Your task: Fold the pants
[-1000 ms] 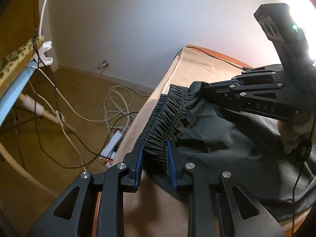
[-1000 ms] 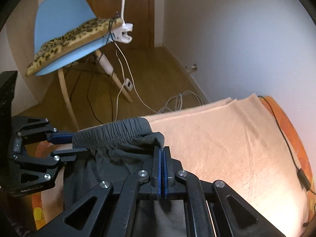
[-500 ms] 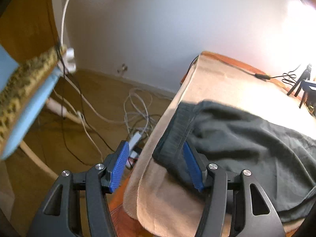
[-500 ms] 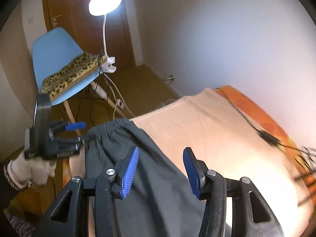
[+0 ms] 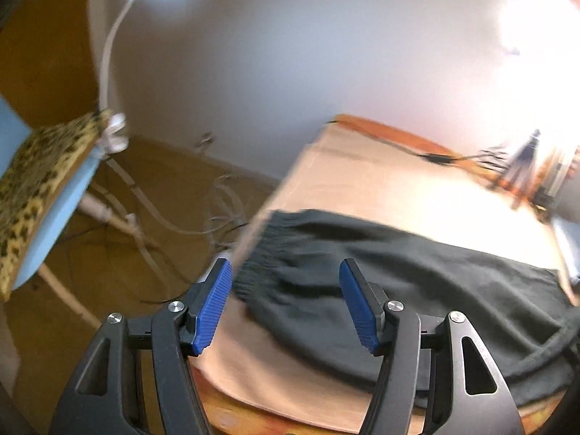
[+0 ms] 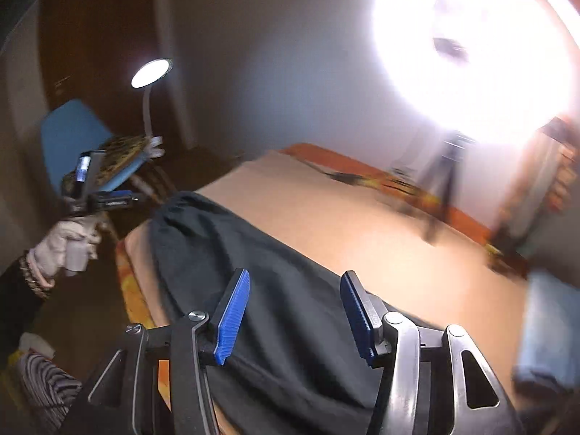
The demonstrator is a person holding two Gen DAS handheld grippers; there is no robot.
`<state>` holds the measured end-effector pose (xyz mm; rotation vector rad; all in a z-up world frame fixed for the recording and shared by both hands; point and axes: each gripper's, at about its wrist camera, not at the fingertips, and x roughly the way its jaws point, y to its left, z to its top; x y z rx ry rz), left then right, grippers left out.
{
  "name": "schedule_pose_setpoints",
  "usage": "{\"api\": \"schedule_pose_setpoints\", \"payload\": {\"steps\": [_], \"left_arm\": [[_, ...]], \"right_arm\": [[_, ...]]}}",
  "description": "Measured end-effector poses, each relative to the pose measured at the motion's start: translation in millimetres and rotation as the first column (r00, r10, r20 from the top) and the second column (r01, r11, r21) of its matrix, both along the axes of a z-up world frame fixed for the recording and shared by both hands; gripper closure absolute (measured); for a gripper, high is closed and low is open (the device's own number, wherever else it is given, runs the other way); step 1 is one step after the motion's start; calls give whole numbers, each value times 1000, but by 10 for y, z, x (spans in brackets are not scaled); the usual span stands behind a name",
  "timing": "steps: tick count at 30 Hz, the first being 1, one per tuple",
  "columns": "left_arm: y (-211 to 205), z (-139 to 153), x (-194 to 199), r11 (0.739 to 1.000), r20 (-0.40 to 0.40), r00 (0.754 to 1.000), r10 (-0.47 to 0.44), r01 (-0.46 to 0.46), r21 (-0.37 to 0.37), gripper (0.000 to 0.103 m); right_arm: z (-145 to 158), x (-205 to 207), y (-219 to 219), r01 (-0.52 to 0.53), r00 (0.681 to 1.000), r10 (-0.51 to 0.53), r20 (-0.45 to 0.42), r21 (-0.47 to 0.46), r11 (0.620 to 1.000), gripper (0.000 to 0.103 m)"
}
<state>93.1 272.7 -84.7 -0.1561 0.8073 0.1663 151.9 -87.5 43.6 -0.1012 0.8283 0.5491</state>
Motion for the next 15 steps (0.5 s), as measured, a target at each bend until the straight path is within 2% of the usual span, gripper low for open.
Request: {"api": "schedule_pose_setpoints", "payload": {"steps": [3, 8, 15], "left_arm": [[-372, 106, -60, 997, 22, 997, -76, 76, -15, 42], [-1013, 191, -189, 979, 49, 982, -180, 184, -84, 42], [-1866, 94, -302, 932, 36, 948, -315, 317, -175, 42]], "right_arm": [[22, -199, -476, 82, 997, -82, -9, -7, 997, 47], [37, -475, -1129, 203, 979, -203, -25, 2, 979, 47], [51, -687, -1951, 333, 942, -333, -38, -11, 943, 41]]}}
